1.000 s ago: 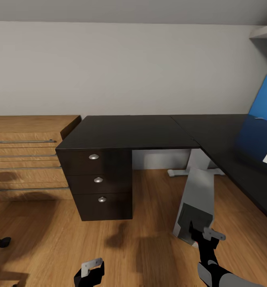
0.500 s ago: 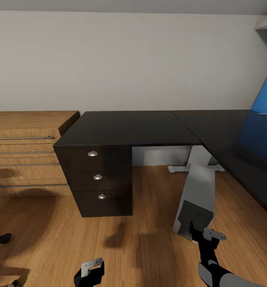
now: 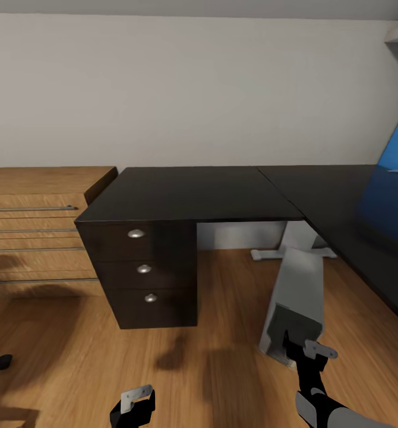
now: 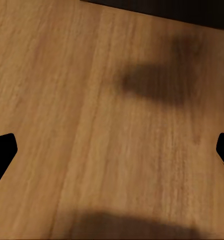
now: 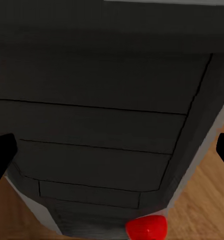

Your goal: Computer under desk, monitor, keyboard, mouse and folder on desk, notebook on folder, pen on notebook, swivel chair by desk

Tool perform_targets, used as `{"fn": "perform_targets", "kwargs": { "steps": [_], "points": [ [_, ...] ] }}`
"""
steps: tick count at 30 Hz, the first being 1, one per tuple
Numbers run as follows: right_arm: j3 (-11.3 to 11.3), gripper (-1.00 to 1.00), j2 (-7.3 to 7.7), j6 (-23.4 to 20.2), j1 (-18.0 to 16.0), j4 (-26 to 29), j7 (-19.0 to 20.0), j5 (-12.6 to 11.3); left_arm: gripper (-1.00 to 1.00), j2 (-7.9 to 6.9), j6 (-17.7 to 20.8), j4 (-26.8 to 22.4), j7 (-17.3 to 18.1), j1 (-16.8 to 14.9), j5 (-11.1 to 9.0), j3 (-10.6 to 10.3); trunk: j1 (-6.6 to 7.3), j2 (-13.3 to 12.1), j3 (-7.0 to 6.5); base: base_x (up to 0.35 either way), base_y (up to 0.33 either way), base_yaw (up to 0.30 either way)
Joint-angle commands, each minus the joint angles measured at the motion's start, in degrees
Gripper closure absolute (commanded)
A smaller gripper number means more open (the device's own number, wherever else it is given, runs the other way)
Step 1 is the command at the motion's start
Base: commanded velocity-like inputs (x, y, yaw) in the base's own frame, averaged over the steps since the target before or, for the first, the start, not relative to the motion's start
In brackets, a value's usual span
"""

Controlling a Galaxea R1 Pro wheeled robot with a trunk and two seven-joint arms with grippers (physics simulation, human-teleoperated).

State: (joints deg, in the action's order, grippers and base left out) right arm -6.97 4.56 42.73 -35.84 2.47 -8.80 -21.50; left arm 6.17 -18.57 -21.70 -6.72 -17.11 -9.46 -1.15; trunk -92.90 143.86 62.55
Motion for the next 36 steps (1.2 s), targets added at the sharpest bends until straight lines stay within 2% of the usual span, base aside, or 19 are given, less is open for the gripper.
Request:
{"fn": "perform_targets", "kwargs": {
  "steps": [1, 36],
  "points": [
    [-0.5, -1.00, 0.01, 0.1, 0.0, 0.0, -0.3, -0.2, -1.00, 0.00, -0.2, 0.0, -0.1, 0.0, -0.4, -0.1, -0.01, 0.0, 0.05, 0.194, 0.000, 0.000],
    [-0.5, -1.00, 0.01, 0.1, 0.0, 0.1, -0.3, -0.2, -1.00, -0.02, -0.2, 0.1, -0.1, 0.0, -0.4, -0.2, -0.01, 0.0, 0.05, 0.017, 0.000, 0.000]
  ]
}}
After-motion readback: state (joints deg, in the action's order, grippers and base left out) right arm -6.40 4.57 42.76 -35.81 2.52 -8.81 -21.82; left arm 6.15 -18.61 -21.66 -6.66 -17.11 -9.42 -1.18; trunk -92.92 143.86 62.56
